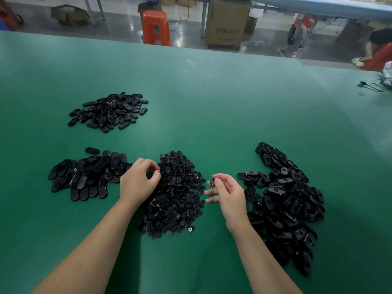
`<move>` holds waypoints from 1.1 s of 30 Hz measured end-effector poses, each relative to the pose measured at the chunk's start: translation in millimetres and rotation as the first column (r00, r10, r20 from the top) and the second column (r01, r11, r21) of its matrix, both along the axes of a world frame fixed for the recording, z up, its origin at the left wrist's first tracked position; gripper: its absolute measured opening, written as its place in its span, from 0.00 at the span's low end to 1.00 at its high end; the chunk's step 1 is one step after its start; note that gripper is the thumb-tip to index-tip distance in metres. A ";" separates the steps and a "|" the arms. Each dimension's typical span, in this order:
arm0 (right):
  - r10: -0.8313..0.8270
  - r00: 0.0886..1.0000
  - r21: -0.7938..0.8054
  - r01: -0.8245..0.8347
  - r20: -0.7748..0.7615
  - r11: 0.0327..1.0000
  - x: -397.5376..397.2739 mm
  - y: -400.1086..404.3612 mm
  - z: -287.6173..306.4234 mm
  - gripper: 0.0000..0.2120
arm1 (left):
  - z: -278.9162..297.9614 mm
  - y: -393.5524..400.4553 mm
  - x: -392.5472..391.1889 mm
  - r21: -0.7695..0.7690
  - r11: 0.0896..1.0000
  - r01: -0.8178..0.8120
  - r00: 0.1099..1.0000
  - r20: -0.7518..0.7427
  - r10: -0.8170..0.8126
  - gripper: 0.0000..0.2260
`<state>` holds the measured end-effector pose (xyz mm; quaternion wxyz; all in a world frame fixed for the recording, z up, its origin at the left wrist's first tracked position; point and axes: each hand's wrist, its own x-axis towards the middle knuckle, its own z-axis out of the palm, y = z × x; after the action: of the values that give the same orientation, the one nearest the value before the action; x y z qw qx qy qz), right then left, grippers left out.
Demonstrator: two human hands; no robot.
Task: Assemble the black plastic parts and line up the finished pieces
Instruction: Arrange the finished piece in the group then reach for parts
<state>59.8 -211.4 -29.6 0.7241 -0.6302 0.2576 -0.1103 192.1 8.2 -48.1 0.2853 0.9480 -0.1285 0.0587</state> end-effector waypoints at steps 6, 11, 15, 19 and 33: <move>-0.001 1.000 -0.216 -0.001 -0.009 0.976 0.8 4.1 -9.1 0.14 | 1.0 -0.7 0.4 -0.074 0.996 -0.052 0.998 -0.034 0.050 0.05; -0.056 0.998 -0.242 0.059 0.017 0.969 1.8 7.3 -12.1 0.09 | 1.3 0.3 1.5 -0.124 0.990 -0.060 0.996 -0.066 0.052 0.07; -0.064 0.997 -0.232 0.071 0.035 0.970 1.2 8.2 -14.5 0.03 | 2.4 0.1 1.5 -0.156 0.985 -0.071 0.995 -0.079 0.059 0.07; -0.049 0.998 -0.222 0.056 0.036 0.973 1.2 7.7 -15.3 0.03 | 10.2 -5.7 -3.2 -0.322 0.943 -0.078 0.995 -0.084 0.054 0.06; -0.115 0.993 -0.252 0.106 -0.023 0.962 2.2 5.4 -19.0 0.07 | 41.0 -109.6 -74.9 -0.703 0.668 -0.243 0.772 -0.557 -0.305 0.02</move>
<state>62.0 -206.0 -48.5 0.6266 -0.7032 0.2897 -0.1704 117.2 -101.5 -7.1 0.6722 0.7061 -0.0064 -0.2225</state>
